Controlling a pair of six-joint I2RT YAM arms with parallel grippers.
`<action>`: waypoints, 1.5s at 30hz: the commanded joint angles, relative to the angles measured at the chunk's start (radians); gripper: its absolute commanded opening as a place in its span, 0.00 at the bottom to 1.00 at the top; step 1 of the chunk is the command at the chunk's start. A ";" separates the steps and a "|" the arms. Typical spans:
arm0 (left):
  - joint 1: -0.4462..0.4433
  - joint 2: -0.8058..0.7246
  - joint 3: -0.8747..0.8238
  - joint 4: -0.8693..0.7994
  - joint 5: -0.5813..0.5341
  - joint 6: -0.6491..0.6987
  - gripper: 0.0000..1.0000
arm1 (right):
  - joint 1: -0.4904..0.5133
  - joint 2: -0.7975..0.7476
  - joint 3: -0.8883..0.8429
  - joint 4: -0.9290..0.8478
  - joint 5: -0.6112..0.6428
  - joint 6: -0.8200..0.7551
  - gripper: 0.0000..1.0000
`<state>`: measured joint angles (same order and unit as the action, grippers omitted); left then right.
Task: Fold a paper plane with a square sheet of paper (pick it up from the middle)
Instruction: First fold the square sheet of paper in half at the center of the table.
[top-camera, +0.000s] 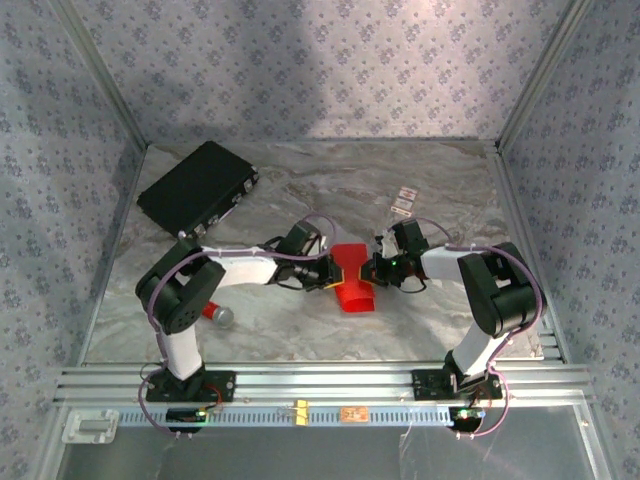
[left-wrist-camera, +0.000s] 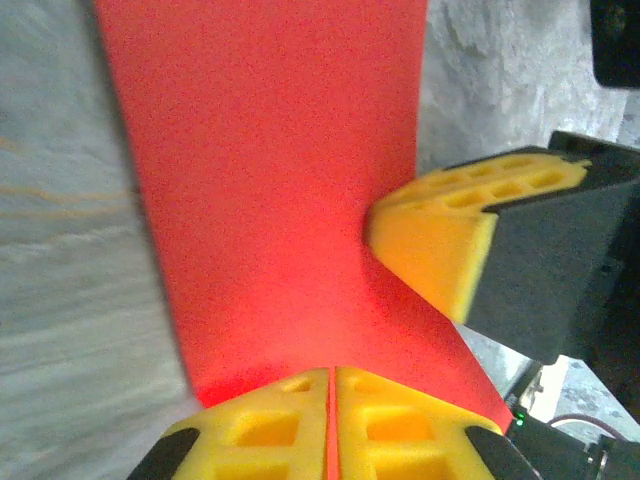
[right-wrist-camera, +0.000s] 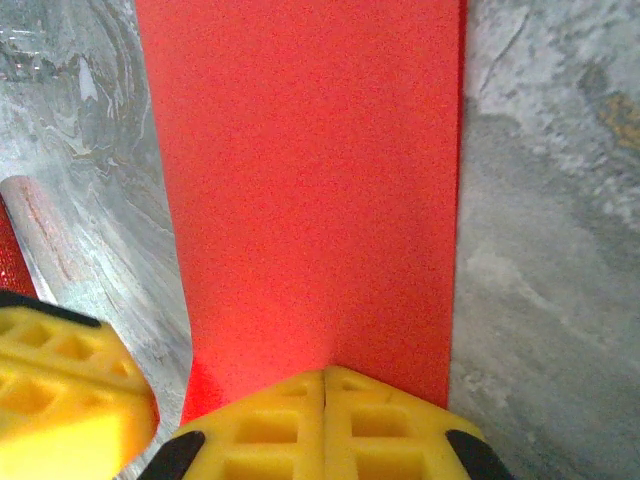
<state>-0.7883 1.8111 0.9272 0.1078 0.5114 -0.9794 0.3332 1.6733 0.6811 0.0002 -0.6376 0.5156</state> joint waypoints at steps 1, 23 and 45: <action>-0.026 0.014 0.001 0.049 0.044 -0.048 0.10 | -0.007 0.017 -0.040 -0.106 0.112 0.008 0.00; -0.062 -0.025 -0.109 0.050 -0.020 -0.024 0.13 | -0.008 0.021 -0.048 -0.105 0.117 0.004 0.00; -0.103 0.016 -0.162 0.108 0.022 -0.067 0.07 | -0.019 0.031 -0.044 -0.121 0.111 -0.009 0.00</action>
<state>-0.8787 1.8057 0.7937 0.2142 0.5125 -1.0489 0.3286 1.6657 0.6727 0.0006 -0.6331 0.5152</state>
